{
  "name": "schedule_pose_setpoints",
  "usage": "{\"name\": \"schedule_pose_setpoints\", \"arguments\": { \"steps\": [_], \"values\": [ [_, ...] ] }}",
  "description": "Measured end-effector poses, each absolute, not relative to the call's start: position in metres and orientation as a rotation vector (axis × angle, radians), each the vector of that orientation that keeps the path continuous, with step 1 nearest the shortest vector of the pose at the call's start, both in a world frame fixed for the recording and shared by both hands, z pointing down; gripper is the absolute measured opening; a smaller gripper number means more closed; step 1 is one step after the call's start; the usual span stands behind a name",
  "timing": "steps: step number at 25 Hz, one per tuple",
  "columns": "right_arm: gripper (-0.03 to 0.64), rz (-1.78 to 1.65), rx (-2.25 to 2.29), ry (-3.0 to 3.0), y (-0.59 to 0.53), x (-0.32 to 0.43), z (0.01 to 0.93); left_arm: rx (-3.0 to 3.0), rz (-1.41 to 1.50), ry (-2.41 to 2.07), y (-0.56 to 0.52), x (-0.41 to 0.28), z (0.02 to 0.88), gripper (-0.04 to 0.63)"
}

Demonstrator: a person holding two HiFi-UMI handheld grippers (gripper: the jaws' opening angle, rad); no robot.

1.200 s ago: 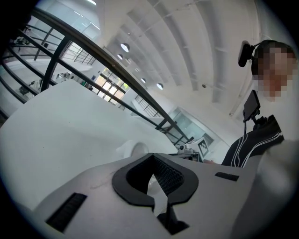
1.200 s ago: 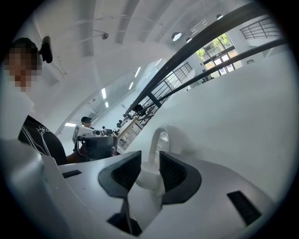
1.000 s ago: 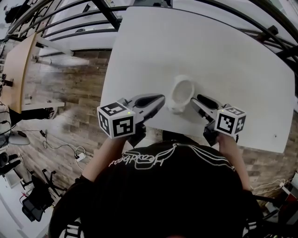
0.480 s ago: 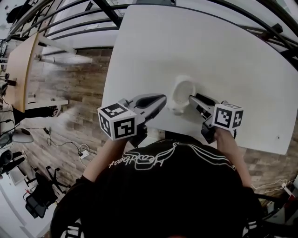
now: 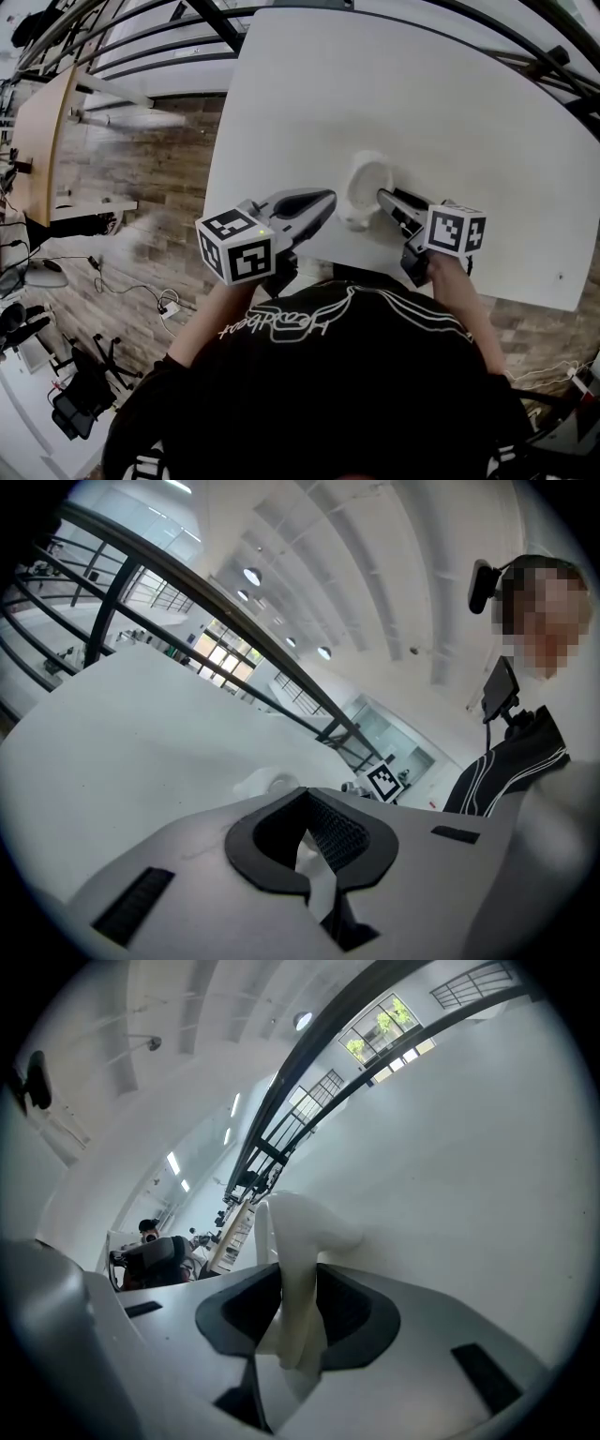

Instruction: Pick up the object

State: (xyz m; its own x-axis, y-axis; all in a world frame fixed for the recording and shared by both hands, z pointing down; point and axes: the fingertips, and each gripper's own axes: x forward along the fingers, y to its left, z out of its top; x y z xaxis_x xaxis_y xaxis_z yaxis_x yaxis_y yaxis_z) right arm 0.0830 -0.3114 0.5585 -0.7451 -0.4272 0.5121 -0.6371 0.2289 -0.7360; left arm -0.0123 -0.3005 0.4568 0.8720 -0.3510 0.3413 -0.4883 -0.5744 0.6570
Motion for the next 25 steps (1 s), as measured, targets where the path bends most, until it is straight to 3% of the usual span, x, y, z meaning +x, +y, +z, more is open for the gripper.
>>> {"name": "schedule_pose_setpoints", "arguments": {
  "steps": [25],
  "values": [
    [0.106, 1.416, 1.128, -2.405, -0.310, 0.086, 0.521, 2.268, 0.163, -0.662, -0.273, -0.036, 0.440, 0.008]
  ]
}}
